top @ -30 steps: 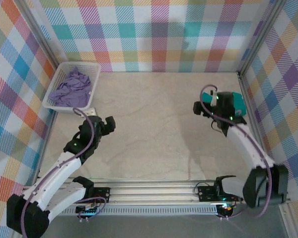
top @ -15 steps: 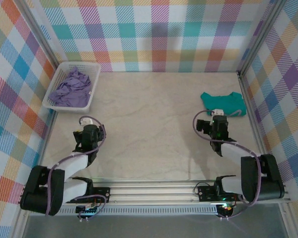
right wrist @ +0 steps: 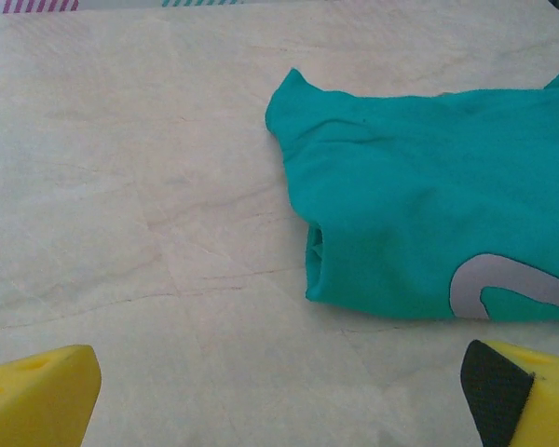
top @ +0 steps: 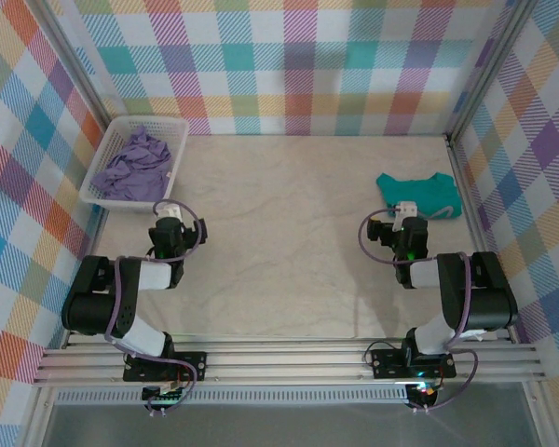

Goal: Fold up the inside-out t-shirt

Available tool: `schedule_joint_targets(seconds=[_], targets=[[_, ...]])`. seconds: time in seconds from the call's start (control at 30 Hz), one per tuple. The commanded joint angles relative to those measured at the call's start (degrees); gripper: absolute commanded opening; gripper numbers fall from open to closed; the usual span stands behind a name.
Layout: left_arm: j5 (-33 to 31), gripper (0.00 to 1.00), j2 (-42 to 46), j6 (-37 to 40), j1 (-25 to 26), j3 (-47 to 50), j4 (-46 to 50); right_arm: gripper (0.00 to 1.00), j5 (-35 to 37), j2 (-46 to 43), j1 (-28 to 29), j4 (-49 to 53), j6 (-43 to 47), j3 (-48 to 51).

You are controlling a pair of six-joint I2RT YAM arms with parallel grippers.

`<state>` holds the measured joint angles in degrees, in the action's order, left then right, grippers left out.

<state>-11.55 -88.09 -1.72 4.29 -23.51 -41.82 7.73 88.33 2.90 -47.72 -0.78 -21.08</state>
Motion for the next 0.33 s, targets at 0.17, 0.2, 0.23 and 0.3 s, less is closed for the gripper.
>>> schedule_joint_targets(seconds=[0.17, 0.2, 0.23, 0.3], targets=[[1.87, 1.0, -0.33, 1.11, -0.69, -1.1, -2.43, 1.0, -1.62, -0.18, -0.46, -2.16, -0.02, -1.41], [1.83, 1.0, -0.33, 1.12, -0.69, -1.11, -2.39, 1.0, -1.86, -0.09, -0.53, -1.9, -0.08, -1.55], [1.88, 1.0, -0.31, 1.12, -0.63, -1.1, -2.39, 1.0, -2.35, -0.15, -0.73, -1.69, -0.17, -1.65], [1.83, 1.0, -0.32, 1.12, -0.68, -1.12, -2.5, 1.0, -2.45, -0.31, -0.8, -1.77, -0.13, -1.51]])
